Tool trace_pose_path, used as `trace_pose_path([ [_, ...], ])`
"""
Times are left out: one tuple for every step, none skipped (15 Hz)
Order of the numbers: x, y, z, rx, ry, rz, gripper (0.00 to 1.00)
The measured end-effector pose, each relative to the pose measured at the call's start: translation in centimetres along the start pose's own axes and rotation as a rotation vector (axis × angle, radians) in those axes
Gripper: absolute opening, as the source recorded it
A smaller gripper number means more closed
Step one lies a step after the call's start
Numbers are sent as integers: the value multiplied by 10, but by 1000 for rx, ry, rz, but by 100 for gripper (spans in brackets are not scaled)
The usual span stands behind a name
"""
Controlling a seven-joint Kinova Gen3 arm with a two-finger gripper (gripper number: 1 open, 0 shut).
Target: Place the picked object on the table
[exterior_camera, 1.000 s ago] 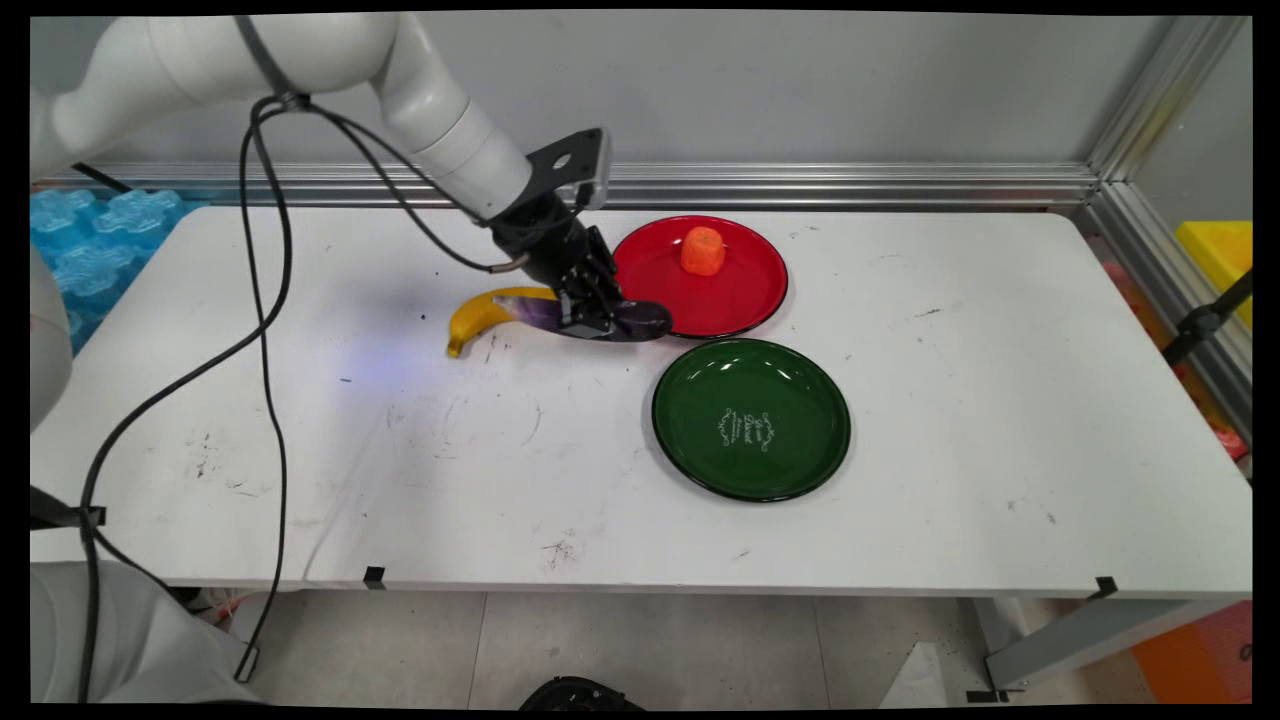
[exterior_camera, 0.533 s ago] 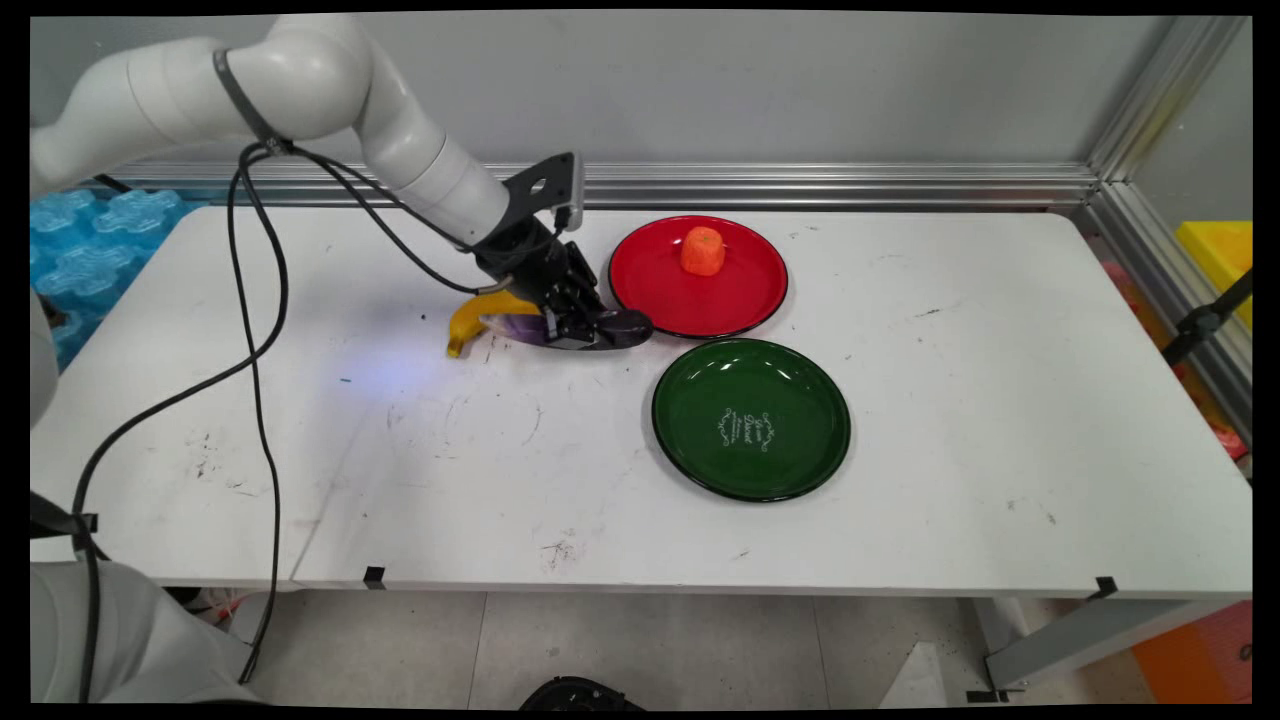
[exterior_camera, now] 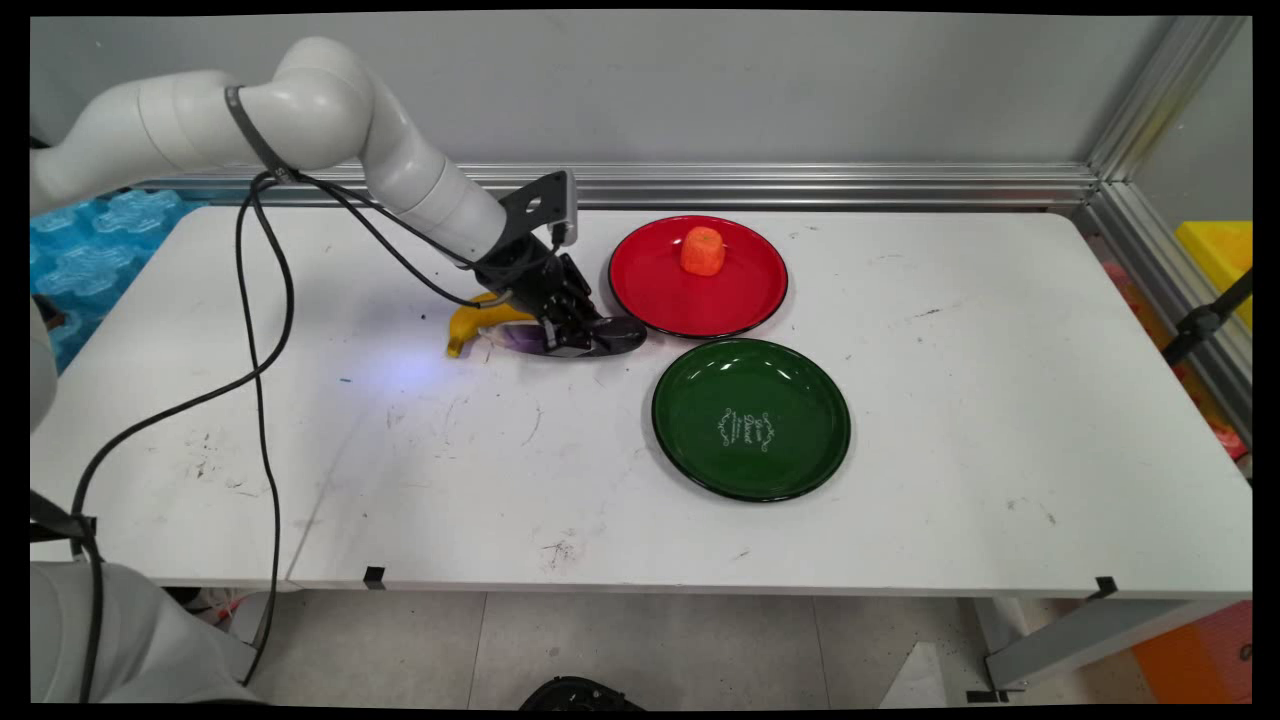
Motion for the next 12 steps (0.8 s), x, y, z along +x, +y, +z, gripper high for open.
trace_pose_path([
  [-2,-1,3,3,2,-3,0],
  [-3,-2,5,5,4,-6,0],
  [-4,-2,7,6,6,-8,0],
  [-4,-3,9,7,9,-12,0],
  [-5,-3,11,7,10,-17,0],
  [-5,-3,12,6,12,-20,0],
  [-6,-3,14,5,13,-23,0],
  [-6,-3,14,4,13,-26,0],
  [-7,-3,15,4,14,-30,0],
  [-7,-3,16,3,15,-33,0],
  [-7,-3,16,3,15,-35,0],
  [-7,-3,16,2,15,-37,100],
])
